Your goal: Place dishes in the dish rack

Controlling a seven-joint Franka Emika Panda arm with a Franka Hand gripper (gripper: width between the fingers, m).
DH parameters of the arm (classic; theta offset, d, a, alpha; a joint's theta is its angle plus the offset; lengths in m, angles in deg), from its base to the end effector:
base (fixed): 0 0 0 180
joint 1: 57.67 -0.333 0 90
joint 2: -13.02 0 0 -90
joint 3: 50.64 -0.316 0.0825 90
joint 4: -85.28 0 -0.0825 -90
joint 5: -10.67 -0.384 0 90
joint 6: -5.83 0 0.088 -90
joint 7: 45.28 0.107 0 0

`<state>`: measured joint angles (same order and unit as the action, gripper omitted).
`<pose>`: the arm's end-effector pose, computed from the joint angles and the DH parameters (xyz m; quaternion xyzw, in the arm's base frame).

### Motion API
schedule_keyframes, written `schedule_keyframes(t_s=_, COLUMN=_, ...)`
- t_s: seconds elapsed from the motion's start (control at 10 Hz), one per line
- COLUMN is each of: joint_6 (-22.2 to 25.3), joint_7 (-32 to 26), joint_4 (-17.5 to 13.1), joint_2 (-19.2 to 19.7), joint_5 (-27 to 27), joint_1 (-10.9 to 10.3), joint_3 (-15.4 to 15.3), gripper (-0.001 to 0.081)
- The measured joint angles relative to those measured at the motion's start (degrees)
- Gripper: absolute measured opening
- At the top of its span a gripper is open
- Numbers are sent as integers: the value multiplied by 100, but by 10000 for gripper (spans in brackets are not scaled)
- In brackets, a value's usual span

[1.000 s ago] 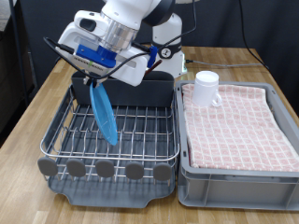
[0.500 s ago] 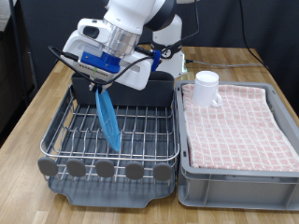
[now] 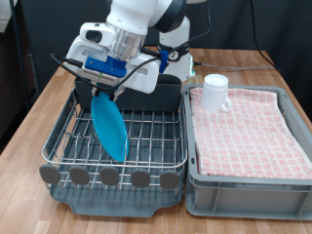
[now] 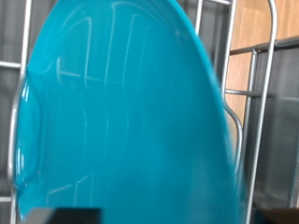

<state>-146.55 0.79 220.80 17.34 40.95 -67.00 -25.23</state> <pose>0.5066 -0.1311 0.3171 0.9320 -0.3065 0.1438 0.1290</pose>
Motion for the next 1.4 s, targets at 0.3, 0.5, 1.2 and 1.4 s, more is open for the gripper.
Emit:
schedule_keyframes(t_s=0.3, joint_6=-19, joint_7=-549, joint_4=-27, joint_2=-15, joint_5=-452, joint_1=3, joint_3=-1, gripper=569)
schedule_keyframes(t_s=0.5, joint_6=92, joint_7=-1061, joint_4=-81, joint_2=-126, joint_5=-826, joint_1=14, joint_3=3, gripper=737)
schedule_keyframes(t_s=1.2, joint_6=1327, joint_7=-2389, joint_4=-339, joint_2=-1212, joint_5=-1447, joint_1=0, joint_3=25, gripper=802)
schedule_keyframes(t_s=1.4, joint_6=1756, joint_7=-2495, joint_4=-408, joint_2=-1478, joint_5=-1447, joint_1=-52, joint_3=-70, gripper=802)
